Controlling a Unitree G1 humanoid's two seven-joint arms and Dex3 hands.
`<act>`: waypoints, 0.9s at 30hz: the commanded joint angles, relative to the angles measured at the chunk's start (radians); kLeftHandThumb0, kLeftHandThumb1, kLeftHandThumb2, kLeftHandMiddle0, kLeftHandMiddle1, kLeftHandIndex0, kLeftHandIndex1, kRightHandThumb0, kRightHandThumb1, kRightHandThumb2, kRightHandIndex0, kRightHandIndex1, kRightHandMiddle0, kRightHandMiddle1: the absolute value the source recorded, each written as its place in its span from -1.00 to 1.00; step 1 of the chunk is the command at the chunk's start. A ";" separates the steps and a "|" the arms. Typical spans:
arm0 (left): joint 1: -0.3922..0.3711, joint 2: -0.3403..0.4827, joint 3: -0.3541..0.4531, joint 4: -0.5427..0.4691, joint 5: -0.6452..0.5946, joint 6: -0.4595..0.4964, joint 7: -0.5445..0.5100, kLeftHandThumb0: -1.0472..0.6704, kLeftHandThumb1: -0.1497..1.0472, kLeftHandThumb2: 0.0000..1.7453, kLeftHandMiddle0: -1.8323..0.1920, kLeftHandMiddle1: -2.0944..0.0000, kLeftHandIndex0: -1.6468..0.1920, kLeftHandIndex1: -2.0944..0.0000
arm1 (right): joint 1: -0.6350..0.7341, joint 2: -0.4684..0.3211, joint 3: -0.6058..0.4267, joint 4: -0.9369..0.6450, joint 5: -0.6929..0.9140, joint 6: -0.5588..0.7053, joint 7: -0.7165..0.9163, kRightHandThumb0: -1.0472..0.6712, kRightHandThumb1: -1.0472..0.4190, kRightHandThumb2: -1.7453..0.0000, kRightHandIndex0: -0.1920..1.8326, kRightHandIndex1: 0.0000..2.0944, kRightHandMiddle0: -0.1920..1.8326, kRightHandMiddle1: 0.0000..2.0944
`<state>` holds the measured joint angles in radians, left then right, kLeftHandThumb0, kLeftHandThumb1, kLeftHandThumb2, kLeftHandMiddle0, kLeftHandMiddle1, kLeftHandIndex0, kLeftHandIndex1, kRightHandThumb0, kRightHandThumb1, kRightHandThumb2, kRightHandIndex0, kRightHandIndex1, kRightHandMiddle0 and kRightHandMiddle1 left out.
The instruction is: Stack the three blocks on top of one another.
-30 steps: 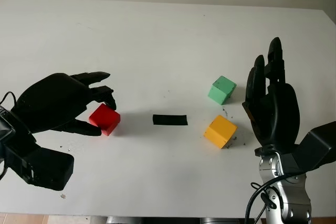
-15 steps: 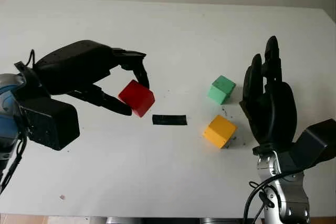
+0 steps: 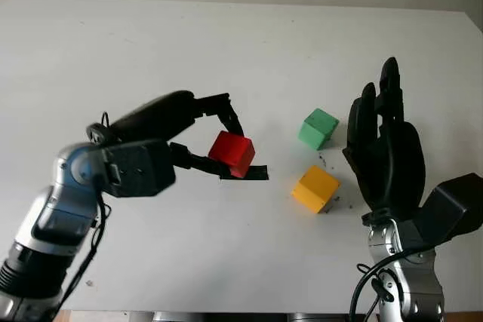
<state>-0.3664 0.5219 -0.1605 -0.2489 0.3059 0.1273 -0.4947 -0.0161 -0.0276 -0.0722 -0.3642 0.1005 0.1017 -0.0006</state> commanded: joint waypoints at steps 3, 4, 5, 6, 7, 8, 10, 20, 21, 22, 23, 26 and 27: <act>0.012 -0.030 -0.021 -0.020 0.022 0.004 0.024 -0.22 0.98 -0.94 0.65 0.95 0.57 -0.53 | 0.003 0.006 0.003 -0.021 -0.004 0.007 -0.009 -0.42 -1.00 0.35 -1.00 -1.00 -1.00 -1.00; 0.013 -0.033 -0.026 -0.017 0.031 -0.001 0.031 -0.22 0.98 -0.94 0.64 0.95 0.57 -0.52 | 0.003 0.006 0.003 -0.022 -0.003 0.008 -0.009 -0.43 -1.00 0.36 -1.00 -1.00 -1.00 -1.00; 0.013 -0.037 -0.033 -0.015 0.042 -0.005 0.038 -0.21 0.98 -0.94 0.64 0.95 0.57 -0.52 | 0.004 0.005 0.004 -0.021 -0.003 0.006 -0.007 -0.43 -1.00 0.36 -1.00 -1.00 -1.00 -1.00; 0.013 -0.040 -0.039 -0.012 0.054 -0.008 0.046 -0.21 0.97 -0.94 0.63 0.94 0.56 -0.53 | 0.004 0.003 0.005 -0.021 -0.007 0.004 -0.008 -0.42 -1.00 0.36 -1.00 -1.00 -1.00 -1.00; 0.012 -0.044 -0.046 -0.009 0.066 -0.008 0.052 -0.22 0.97 -0.94 0.63 0.94 0.56 -0.53 | 0.004 0.003 0.005 -0.021 -0.008 0.002 -0.008 -0.42 -1.00 0.35 -1.00 -1.00 -1.00 -1.00; 0.011 -0.047 -0.052 -0.005 0.076 -0.013 0.059 -0.23 0.97 -0.94 0.63 0.94 0.55 -0.55 | 0.005 0.003 0.004 -0.022 -0.008 0.002 -0.007 -0.42 -1.00 0.35 -1.00 -1.00 -1.00 -1.00; 0.008 -0.055 -0.060 0.004 0.089 -0.021 0.068 -0.23 0.99 -0.94 0.62 0.94 0.59 -0.63 | 0.006 0.004 0.003 -0.025 -0.003 0.004 -0.004 -0.41 -1.00 0.34 -1.00 -1.00 -1.00 -1.00; -0.020 -0.084 -0.071 0.054 0.127 -0.044 0.097 -0.22 0.97 -0.94 0.60 0.94 0.58 -0.70 | 0.009 0.009 0.005 -0.030 -0.006 0.009 -0.005 -0.43 -1.00 0.35 -1.00 -1.00 -1.00 -1.00; -0.022 -0.085 -0.072 0.057 0.131 -0.042 0.096 -0.22 0.97 -0.94 0.61 0.94 0.59 -0.70 | 0.009 0.009 0.005 -0.029 -0.007 0.009 -0.005 -0.44 -1.00 0.36 -1.00 -1.00 -1.00 -1.00; -0.024 -0.088 -0.072 0.060 0.135 -0.041 0.096 -0.22 0.98 -0.94 0.61 0.94 0.59 -0.70 | 0.009 0.011 0.005 -0.030 -0.008 0.011 -0.007 -0.44 -1.00 0.36 -1.00 -1.00 -1.00 -1.00; -0.026 -0.089 -0.072 0.065 0.139 -0.042 0.097 -0.21 0.98 -0.94 0.61 0.94 0.59 -0.70 | 0.009 0.012 0.005 -0.029 -0.007 0.009 -0.006 -0.44 -1.00 0.36 -1.00 -1.00 -1.00 -1.00; -0.034 -0.091 -0.071 0.086 0.149 -0.047 0.099 -0.21 0.97 -0.94 0.60 0.94 0.59 -0.69 | 0.012 0.013 0.003 -0.029 0.001 0.001 0.001 -0.43 -1.00 0.36 -1.00 -1.00 -1.00 -1.00; -0.036 -0.091 -0.071 0.092 0.152 -0.049 0.099 -0.22 0.97 -0.94 0.61 0.94 0.58 -0.66 | 0.013 0.015 0.002 -0.030 0.005 0.003 0.002 -0.43 -1.00 0.36 -1.00 -1.00 -1.00 -1.00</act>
<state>-0.3810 0.4320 -0.2237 -0.1629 0.4555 0.0874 -0.4048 -0.0128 -0.0168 -0.0698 -0.3747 0.0973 0.1107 0.0001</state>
